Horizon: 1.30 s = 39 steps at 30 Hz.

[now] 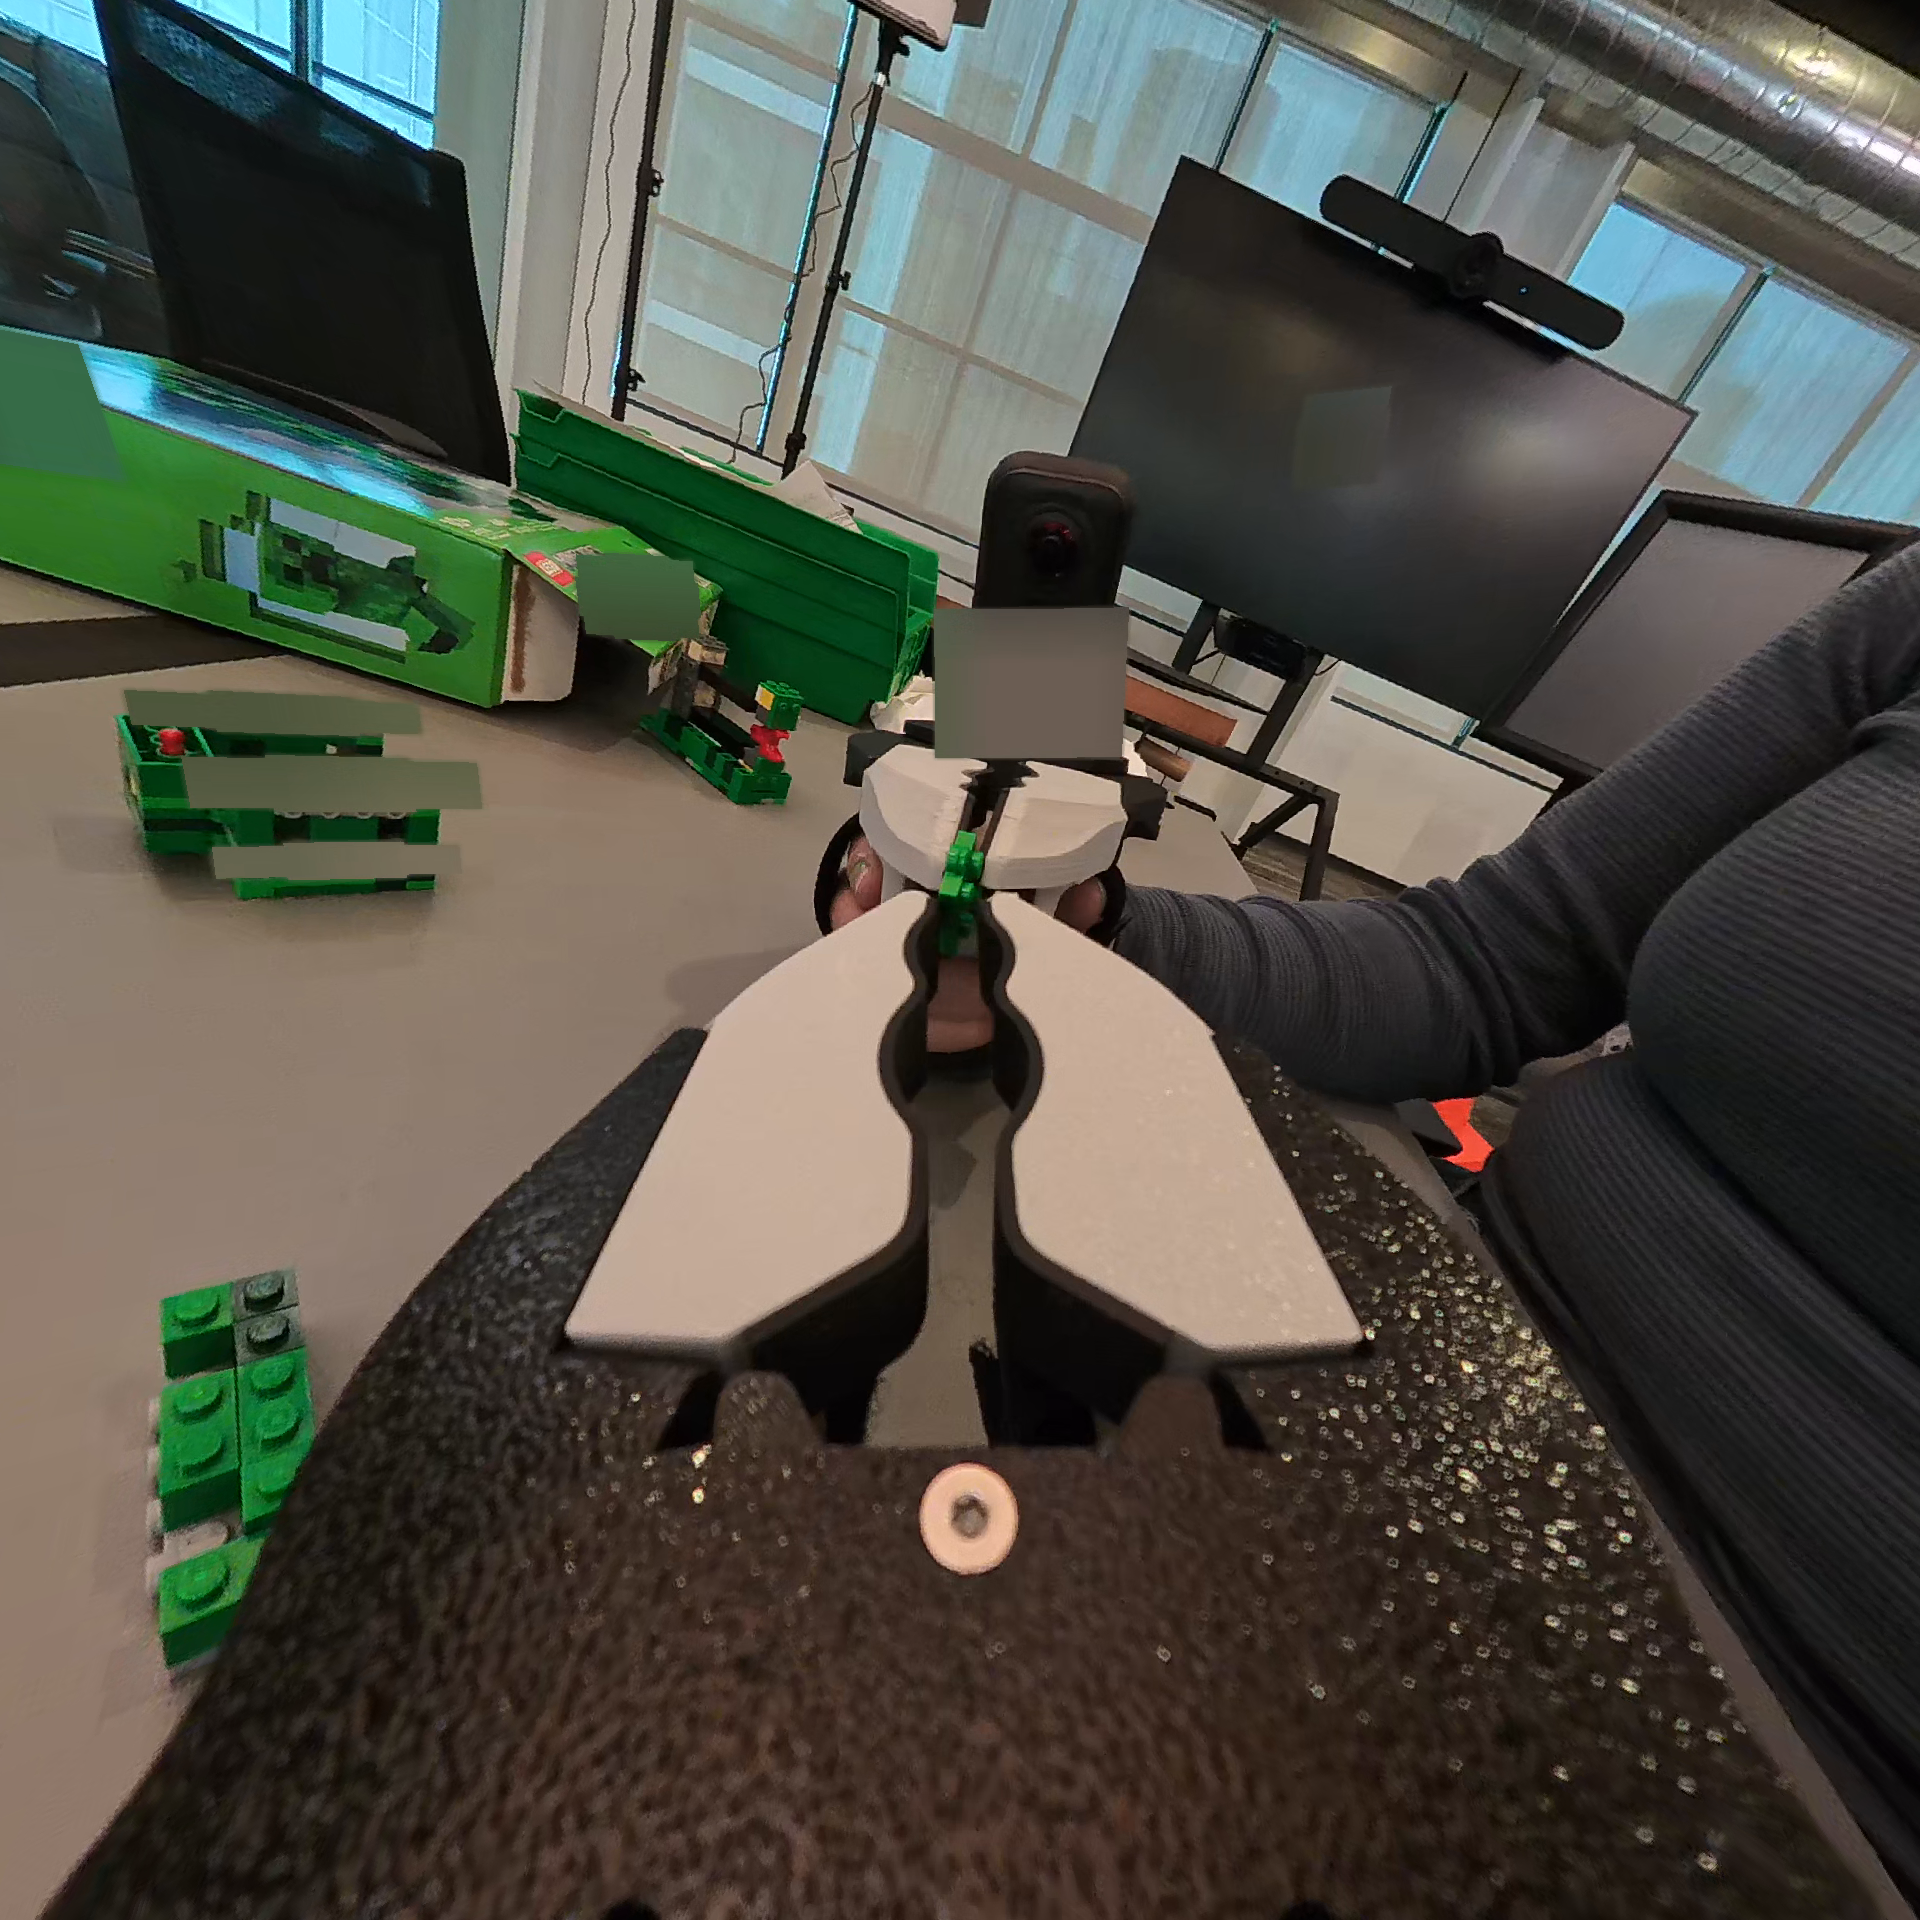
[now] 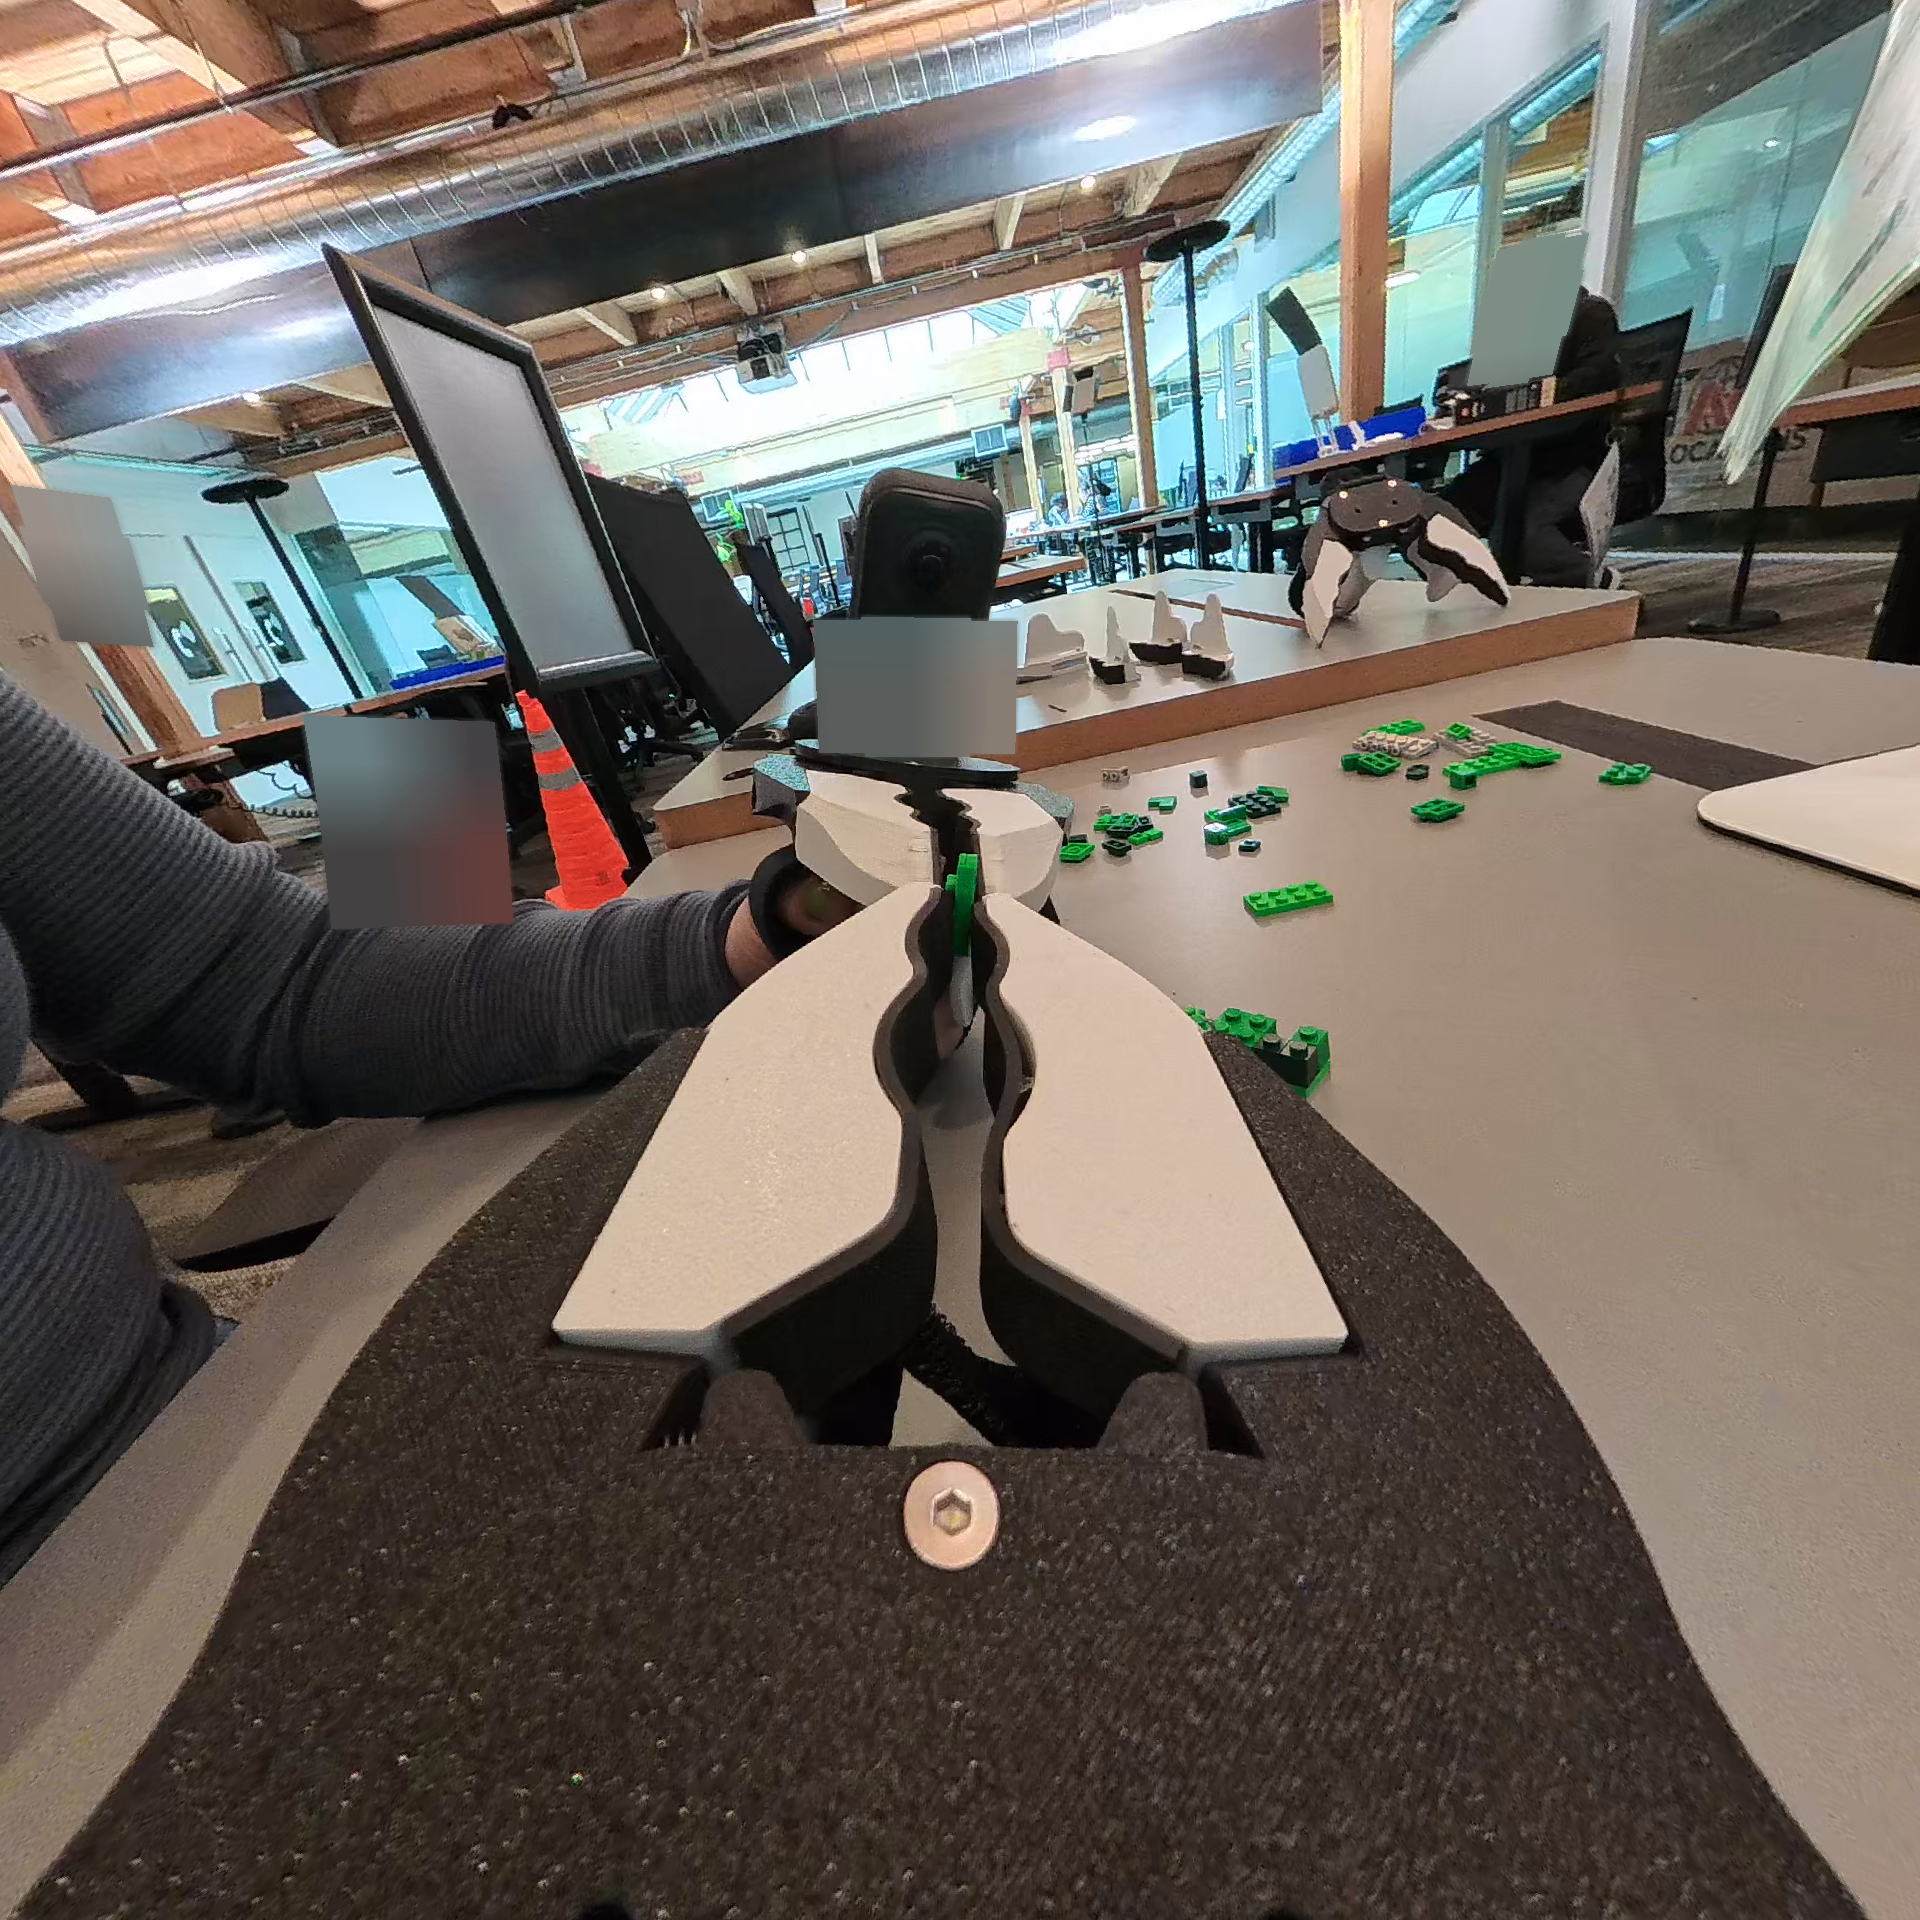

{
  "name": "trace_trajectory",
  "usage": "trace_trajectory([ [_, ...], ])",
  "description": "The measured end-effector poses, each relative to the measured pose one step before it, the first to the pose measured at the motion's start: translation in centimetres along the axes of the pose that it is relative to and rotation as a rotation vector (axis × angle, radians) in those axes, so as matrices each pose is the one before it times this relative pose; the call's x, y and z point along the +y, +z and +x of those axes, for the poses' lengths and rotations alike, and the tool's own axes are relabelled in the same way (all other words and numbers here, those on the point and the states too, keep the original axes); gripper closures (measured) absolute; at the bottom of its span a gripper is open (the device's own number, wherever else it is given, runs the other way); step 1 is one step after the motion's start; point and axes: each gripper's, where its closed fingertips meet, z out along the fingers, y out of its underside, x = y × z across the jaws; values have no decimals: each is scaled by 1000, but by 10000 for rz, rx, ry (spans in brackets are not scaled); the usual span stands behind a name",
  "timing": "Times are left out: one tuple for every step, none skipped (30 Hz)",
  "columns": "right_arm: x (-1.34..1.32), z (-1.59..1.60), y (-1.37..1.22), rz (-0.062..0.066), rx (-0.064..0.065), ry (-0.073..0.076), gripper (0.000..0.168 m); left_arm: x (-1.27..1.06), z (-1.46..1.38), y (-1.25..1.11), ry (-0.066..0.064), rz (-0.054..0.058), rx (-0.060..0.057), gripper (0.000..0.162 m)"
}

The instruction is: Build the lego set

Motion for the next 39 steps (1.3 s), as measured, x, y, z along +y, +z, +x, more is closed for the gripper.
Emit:
trace_trajectory([
  [1,-16,-3,1,-5,-6,166,-4,18,-7,-17,4,22,156],
  [-1,-15,8,-3,-2,-9,166,-4,1,-12,-2,6,10,156],
  [3,-9,4,-1,-4,-7,166,-7,17,-6,17,6,-2,156],
  [-5,-4,3,4,-4,-1,166,-2,11,15,33,1,-13,156],
  [-13,9,-13,6,0,6,166,4,10,12,34,-4,-14,155],
  [-2,-1,0,7,-5,7,166,8,20,13,29,0,-6,155],
  [-10,-17,-9,6,-14,3,166,-5,17,-3,29,8,-5,155],
  [-6,-29,3,5,-25,-5,166,-8,-8,-1,33,10,-22,156],
  [-4,-27,-1,5,-15,-8,166,-14,14,-9,45,14,-23,157],
  [-9,-16,-4,7,-11,-4,166,2,22,6,51,4,-17,157],
  [-17,-33,-14,11,-25,0,166,0,64,13,28,-1,25,157],
  [-16,-33,-6,10,-28,0,166,-2,50,1,6,2,41,157],
  [0,-39,-5,7,-26,3,166,-3,57,-9,0,9,45,157],
  [-19,-30,-2,11,-26,20,166,-16,49,-6,2,11,38,157],
  [-6,-24,2,14,-27,33,166,-5,41,2,10,9,21,158],
  [-8,-9,-3,14,-22,34,165,2,19,3,11,2,10,158],
  [-23,1,-11,14,-23,37,165,0,33,14,8,-3,18,158],
  [-13,21,-2,12,-18,48,165,-3,5,-3,0,8,11,158],
  [-14,36,-10,12,-1,50,165,-16,-2,-6,-9,15,5,158],
  [-29,80,-20,23,36,43,163,-25,16,-5,-9,15,16,158],
  [-76,220,-38,63,146,46,158,-50,0,-45,-10,43,12,158],
  [-156,333,-92,130,235,46,153,-128,-51,-89,-14,93,-24,158],
  [-268,341,-151,221,241,17,149,-164,-116,-166,6,108,-52,158],
  [-347,309,-204,286,233,-50,147,-176,-223,-274,63,78,-117,158],
  [-374,282,-208,282,245,-180,144,-217,-397,-373,110,79,-217,158],
  [-328,272,-199,219,287,-336,142,-295,-612,-461,117,124,-347,158],
  [-209,313,-140,120,369,-475,139,-392,-714,-542,146,188,-421,158],
  [-115,499,-67,20,555,-632,126,-475,-718,-587,174,250,-446,158],
  [5,781,20,-65,820,-819,110,-553,-724,-585,166,305,-473,158],
  [146,518,74,-168,660,-933,107,-608,-724,-568,130,358,-485,158],
  [300,-226,123,-253,143,-859,110,-605,-681,-530,74,369,-446,158],
  [341,-759,179,-280,-228,-660,117,-518,-548,-463,4,320,-344,158],
  [341,-887,250,-288,-317,-560,121,-377,-258,-372,-69,228,-114,158],
  [390,-867,292,-326,-314,-567,126,-246,-88,-248,-125,145,43,158],
  [436,-806,350,-376,-322,-568,130,-125,-153,-160,-121,108,7,158],
  [544,-684,397,-457,-324,-510,132,-54,-215,-121,-94,94,-49,158],
  [614,-605,439,-518,-390,-359,133,-63,-174,-66,-78,78,-28,158],
  [575,-581,445,-494,-509,-99,132,-38,-100,-31,-60,50,0,158],
  [531,-483,442,-462,-573,162,128,-22,-86,-17,-47,36,-12,158],
])
